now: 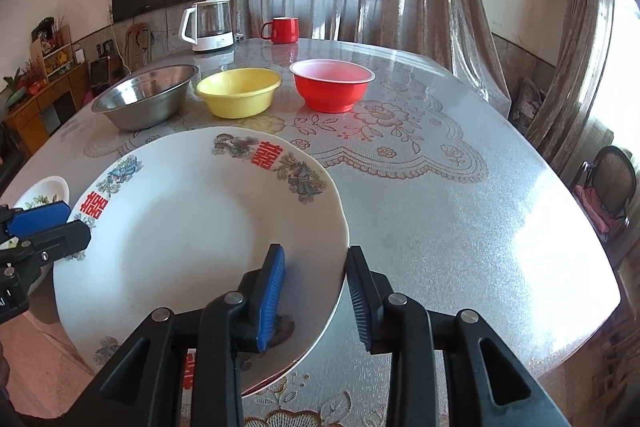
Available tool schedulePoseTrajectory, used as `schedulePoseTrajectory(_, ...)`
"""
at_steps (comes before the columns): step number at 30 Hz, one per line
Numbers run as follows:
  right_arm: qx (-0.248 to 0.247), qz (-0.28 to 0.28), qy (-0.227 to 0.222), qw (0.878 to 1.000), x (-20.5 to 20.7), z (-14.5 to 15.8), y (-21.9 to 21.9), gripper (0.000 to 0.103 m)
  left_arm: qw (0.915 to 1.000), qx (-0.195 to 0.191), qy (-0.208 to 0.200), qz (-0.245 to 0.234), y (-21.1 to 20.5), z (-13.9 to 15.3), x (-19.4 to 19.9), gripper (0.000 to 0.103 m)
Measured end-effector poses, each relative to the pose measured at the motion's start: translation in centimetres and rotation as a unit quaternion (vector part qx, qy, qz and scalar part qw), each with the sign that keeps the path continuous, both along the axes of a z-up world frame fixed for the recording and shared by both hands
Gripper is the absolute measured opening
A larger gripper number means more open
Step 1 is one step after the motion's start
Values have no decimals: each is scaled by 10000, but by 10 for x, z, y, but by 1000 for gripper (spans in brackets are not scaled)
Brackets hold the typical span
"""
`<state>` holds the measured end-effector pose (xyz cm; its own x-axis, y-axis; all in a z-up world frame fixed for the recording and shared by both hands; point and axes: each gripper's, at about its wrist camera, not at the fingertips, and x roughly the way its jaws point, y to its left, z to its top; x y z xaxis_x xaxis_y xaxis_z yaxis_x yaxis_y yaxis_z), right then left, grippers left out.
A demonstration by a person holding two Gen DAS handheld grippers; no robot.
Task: Organize plates and bowls
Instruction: 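Back both tools away from the stacked plates, then move both tools to the rim of the rose-pattern plate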
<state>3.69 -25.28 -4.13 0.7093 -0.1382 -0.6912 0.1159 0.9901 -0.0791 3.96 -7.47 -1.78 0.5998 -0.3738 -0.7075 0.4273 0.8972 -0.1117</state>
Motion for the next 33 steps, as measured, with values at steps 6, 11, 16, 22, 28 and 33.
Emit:
schedulePoseTrajectory(6,-101,90,17,9999,0,1,4,33,9999,-20,-34,147,8,2,0,41)
schedulePoseTrajectory(11,72,-43,35,10000,0,1,-1,33,9998,-38,-44,178,14,2,-2,41)
schedulePoseTrajectory(16,135,-231,-114,9996,-4,8,-6,34,9996,-115,19,248,23,1,0,41)
schedulePoseTrajectory(22,409,-173,-366,9983,-9,20,-7,34,9985,-199,15,513,44,2,5,41)
schedulePoseTrajectory(28,1038,584,-368,9922,-7,30,13,34,9953,-285,-38,928,75,7,9,41)
schedulePoseTrajectory(33,1722,1701,-228,9700,-6,37,48,34,9902,-314,-92,1360,108,8,11,41)
